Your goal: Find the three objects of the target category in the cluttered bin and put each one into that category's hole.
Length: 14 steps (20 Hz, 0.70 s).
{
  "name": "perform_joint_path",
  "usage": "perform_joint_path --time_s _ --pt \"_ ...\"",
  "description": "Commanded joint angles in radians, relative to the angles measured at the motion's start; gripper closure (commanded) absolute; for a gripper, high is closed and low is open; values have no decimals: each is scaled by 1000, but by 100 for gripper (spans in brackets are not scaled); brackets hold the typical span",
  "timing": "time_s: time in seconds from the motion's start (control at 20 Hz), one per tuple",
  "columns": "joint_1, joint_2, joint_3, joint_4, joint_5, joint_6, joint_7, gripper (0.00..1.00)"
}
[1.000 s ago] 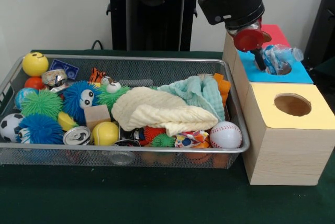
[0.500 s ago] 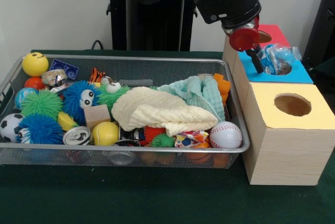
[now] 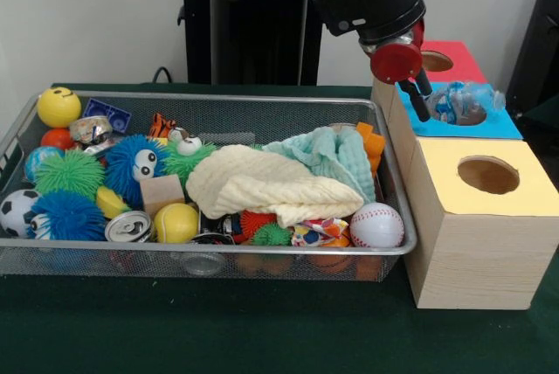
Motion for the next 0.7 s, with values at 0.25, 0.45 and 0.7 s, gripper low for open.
perform_joint_path --time_s 0.25,0.45,0.7 --pt "-22 -64 1 45 59 108 194 0" --pt "-27 -67 -5 41 57 115 181 0" --pt "-27 -68 8 50 69 102 188 0"
